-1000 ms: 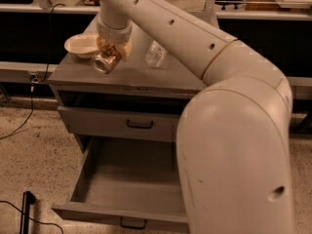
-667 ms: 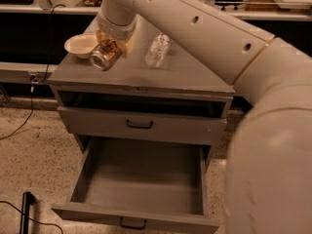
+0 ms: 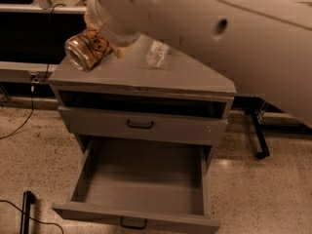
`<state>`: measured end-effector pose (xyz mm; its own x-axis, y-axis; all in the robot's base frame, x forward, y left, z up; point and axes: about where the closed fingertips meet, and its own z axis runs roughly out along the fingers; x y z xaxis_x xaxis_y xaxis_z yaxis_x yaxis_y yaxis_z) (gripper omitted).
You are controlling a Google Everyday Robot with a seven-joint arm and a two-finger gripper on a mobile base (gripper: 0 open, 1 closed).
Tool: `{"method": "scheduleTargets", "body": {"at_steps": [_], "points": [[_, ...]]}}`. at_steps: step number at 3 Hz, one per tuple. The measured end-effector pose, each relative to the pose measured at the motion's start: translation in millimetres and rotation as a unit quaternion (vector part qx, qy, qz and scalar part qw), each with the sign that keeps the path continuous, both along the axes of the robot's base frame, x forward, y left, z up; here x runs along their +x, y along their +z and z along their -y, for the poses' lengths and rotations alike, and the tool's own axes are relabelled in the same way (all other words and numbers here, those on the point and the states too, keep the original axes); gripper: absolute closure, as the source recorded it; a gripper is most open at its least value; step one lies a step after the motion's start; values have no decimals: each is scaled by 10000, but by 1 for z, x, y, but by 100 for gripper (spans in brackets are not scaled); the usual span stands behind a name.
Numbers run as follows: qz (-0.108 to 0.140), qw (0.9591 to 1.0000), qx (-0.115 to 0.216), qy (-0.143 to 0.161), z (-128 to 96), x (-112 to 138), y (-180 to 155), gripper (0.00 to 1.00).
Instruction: Place orange can into middle drawer
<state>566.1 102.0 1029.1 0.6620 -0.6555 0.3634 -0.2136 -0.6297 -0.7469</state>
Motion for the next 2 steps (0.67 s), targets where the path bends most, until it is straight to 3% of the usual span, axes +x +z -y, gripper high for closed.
{"method": "scheduleTargets", "body": {"at_steps": [1,2], "points": [[-68,9997,-143,-188,23,2,-20,100],[-380,9992,19,-72,14,9,-39,100]]}}
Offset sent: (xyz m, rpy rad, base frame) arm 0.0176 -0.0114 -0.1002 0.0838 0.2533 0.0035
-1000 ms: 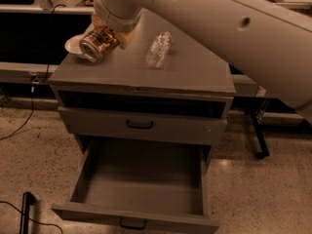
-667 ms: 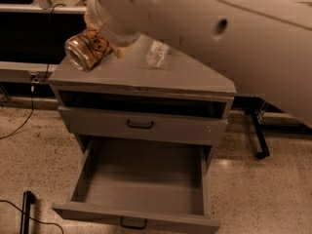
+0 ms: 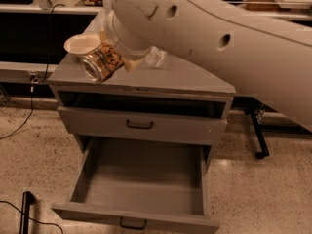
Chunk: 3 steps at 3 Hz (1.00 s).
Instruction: Place orange can into middle drawer
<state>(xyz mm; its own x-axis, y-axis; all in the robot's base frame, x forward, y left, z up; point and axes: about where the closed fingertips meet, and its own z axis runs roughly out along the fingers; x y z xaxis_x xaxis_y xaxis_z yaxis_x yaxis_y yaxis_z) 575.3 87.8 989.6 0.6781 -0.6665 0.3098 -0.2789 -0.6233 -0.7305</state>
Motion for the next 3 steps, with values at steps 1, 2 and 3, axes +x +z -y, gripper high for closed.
{"method": "scheduleTargets", "body": {"at_steps": [1,2,3], "points": [[-809,9950,545,191,-6,-11,-74,100],[-1363,9817,1325,146,0,-48,-134,100],[-1779,9735,1403,-297,33,-81,-187,100]]}}
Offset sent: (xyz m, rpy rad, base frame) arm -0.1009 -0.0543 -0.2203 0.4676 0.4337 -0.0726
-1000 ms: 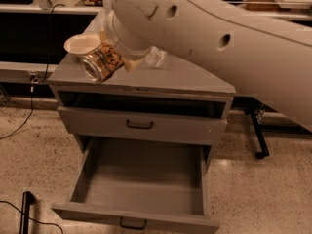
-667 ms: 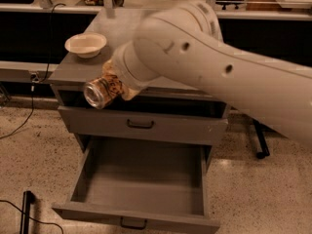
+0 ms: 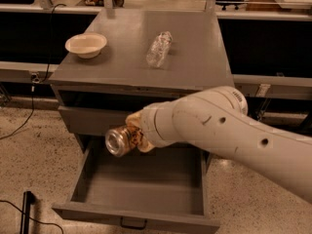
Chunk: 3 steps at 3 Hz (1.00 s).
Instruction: Place orange can into middle drawer
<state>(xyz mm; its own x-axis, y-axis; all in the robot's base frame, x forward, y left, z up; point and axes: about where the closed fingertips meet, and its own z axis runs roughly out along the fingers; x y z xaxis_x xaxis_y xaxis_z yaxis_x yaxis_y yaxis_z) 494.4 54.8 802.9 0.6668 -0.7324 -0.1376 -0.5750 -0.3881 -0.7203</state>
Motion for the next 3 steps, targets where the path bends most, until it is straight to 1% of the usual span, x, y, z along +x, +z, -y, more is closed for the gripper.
{"method": "scheduleTargets", "body": {"at_steps": [1,2,3], "points": [[-210,9997,-41,-77,2,-10,-18,100],[-283,9990,-195,-293,16,0,-30,100],[-491,9963,-263,-652,45,5,-70,100]]}}
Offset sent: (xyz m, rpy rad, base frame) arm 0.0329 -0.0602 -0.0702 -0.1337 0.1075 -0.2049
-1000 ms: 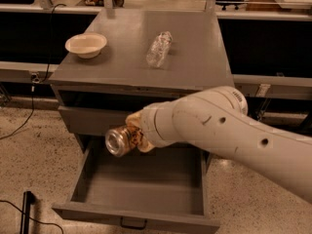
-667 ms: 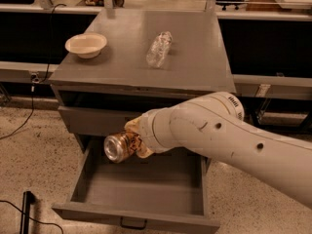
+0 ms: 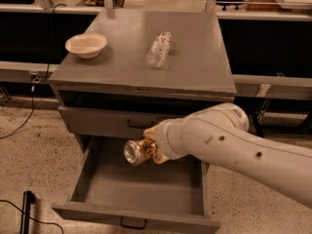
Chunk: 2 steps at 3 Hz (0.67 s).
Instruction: Place orange can into middle drawer
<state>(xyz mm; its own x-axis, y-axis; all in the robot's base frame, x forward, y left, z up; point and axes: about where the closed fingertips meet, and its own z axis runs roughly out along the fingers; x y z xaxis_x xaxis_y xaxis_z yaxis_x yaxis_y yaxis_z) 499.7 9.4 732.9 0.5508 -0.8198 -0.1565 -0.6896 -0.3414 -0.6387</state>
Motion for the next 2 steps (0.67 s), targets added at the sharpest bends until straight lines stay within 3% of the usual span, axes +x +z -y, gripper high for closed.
{"method": "scheduleTargets", "body": {"at_steps": [1,2], "points": [[-60,9979,298,-572,63,1,-41,100],[-255,9941,511,-925,113,4,-84,100]]}}
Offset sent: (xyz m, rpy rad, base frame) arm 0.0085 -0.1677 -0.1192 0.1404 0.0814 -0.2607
